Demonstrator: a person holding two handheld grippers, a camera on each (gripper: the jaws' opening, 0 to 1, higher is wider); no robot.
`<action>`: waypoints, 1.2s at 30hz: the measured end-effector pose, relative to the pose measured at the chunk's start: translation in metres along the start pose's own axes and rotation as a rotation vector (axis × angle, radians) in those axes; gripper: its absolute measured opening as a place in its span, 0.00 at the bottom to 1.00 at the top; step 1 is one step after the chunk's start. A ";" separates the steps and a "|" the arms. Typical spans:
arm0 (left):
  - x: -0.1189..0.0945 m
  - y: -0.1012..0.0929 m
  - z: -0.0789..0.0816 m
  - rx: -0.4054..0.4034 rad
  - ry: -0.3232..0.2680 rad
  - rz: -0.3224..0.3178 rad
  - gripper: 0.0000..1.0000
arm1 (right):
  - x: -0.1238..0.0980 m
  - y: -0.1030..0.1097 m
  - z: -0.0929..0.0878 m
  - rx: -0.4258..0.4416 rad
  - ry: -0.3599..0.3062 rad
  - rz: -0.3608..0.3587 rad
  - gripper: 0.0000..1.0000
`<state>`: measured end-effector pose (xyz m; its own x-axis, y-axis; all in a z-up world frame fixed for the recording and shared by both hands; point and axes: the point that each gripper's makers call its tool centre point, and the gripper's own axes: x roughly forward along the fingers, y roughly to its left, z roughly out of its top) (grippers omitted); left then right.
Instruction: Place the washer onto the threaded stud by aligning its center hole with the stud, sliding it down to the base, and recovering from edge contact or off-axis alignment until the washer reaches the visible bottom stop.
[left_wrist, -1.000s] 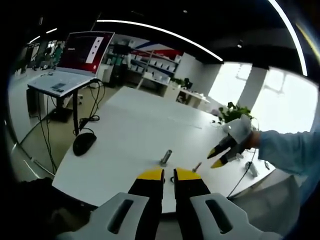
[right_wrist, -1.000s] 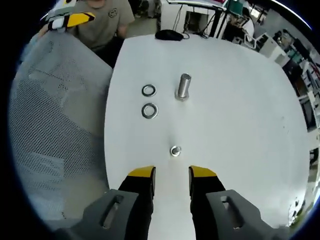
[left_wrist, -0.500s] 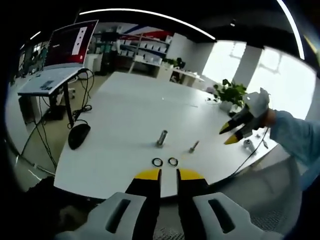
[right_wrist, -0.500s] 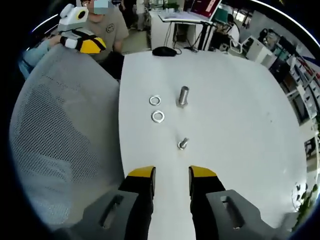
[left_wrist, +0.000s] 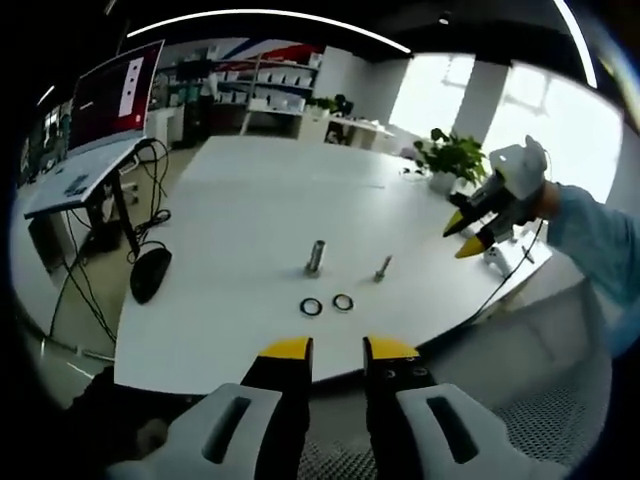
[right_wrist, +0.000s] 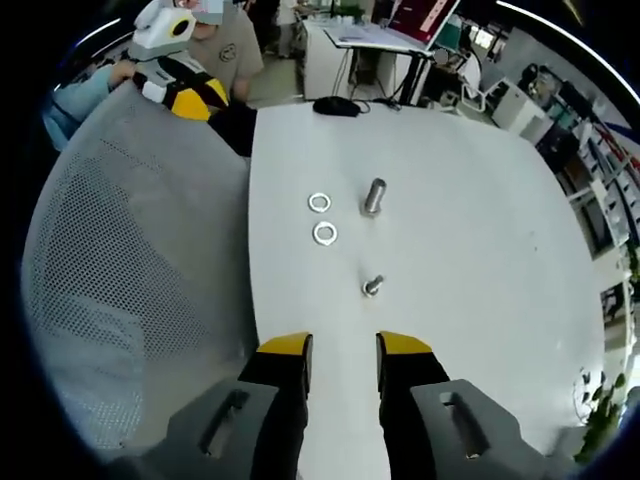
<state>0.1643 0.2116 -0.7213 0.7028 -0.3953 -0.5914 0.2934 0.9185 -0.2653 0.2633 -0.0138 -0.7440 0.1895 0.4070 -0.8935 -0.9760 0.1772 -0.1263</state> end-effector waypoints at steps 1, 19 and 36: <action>0.000 -0.001 0.001 -0.006 -0.005 -0.004 0.19 | 0.000 0.001 0.002 -0.004 0.001 0.000 0.27; 0.000 0.009 0.000 0.034 -0.004 0.074 0.19 | 0.014 0.006 0.040 -0.147 0.047 0.061 0.28; -0.004 0.018 0.006 0.020 -0.055 0.127 0.14 | 0.077 0.019 0.057 -0.214 0.142 0.146 0.28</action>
<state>0.1710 0.2297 -0.7191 0.7698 -0.2747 -0.5762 0.2117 0.9615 -0.1755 0.2659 0.0722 -0.7907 0.0435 0.2818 -0.9585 -0.9951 -0.0735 -0.0667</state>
